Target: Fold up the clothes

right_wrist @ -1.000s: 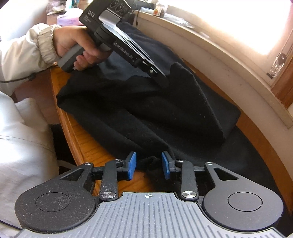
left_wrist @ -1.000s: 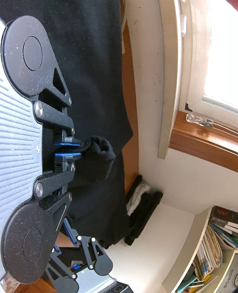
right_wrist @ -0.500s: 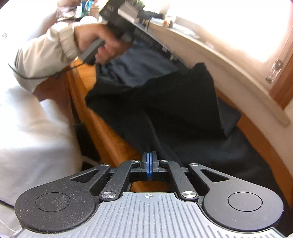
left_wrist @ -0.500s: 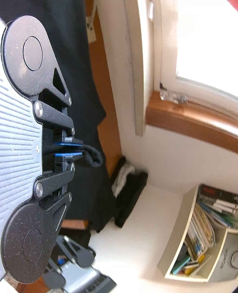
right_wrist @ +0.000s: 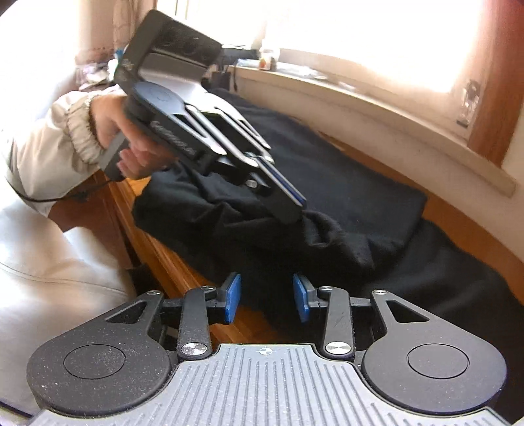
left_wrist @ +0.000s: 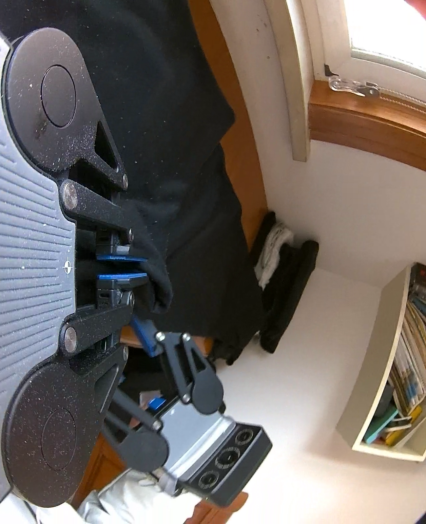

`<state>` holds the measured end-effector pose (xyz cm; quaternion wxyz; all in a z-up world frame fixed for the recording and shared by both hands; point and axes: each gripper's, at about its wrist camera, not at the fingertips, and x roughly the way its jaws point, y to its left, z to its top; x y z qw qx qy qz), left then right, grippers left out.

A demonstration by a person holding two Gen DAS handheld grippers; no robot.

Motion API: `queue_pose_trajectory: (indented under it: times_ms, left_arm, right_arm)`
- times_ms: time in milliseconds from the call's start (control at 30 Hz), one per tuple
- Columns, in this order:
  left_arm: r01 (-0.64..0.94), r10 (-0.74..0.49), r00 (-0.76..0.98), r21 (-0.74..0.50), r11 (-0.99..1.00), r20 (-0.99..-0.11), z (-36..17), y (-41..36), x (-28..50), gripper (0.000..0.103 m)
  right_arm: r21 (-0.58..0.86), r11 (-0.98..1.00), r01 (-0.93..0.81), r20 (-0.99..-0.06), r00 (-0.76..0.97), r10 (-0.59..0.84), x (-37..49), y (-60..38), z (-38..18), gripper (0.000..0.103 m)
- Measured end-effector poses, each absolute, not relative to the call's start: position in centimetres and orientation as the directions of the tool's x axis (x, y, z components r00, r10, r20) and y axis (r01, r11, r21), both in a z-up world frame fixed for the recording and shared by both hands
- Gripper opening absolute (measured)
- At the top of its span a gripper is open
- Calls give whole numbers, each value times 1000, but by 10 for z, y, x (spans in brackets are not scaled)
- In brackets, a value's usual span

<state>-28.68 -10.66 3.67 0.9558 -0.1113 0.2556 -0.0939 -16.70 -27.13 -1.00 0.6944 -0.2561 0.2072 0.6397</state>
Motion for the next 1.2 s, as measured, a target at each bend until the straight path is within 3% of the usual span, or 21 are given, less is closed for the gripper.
queue_pose_trajectory:
  times_ms: [100,133,200,433,567,700,833,933,1200]
  left_arm:
    - [90,-198,862,-242,966,-468,39,-103,-291,10]
    - [81,-179,864,-221,972,-471,41,-103,-290,27]
    - [69,-150,870,-184,980,-470,44,-104,-288,48]
    - [47,-62,863,-43,998,-501,50,-97,-233,47]
    - [70,-89,843,-55,996,-530,40,-90,-191,51]
    - [91,-132,819,-100,991,-559,23,-87,-173,56]
    - [86,-126,794,-95,992,-595,5,-88,-166,57]
    - [85,-119,790,-85,993,-601,-1,-89,-166,62]
    - [94,-88,784,-23,995,-615,-3,-99,-166,68]
  right_arm:
    - [-118,109,-987,-603,159,782,-157,-283,-8,38]
    - [-126,115,-985,-608,169,776,-153,-286,-7,38]
    - [-125,132,-983,-615,181,767,-147,-295,-7,40]
    - [-81,297,-952,-571,288,768,-116,-342,-13,42]
    - [-107,467,-878,-547,444,709,-94,-374,-19,47]
    - [-72,707,-703,-487,644,591,-58,-438,-16,49]
    - [80,878,-471,-439,775,456,-12,-521,-19,49]
    - [120,936,-332,-422,836,351,13,-568,-25,49]
    - [354,892,-280,-388,824,413,54,-589,-52,49]
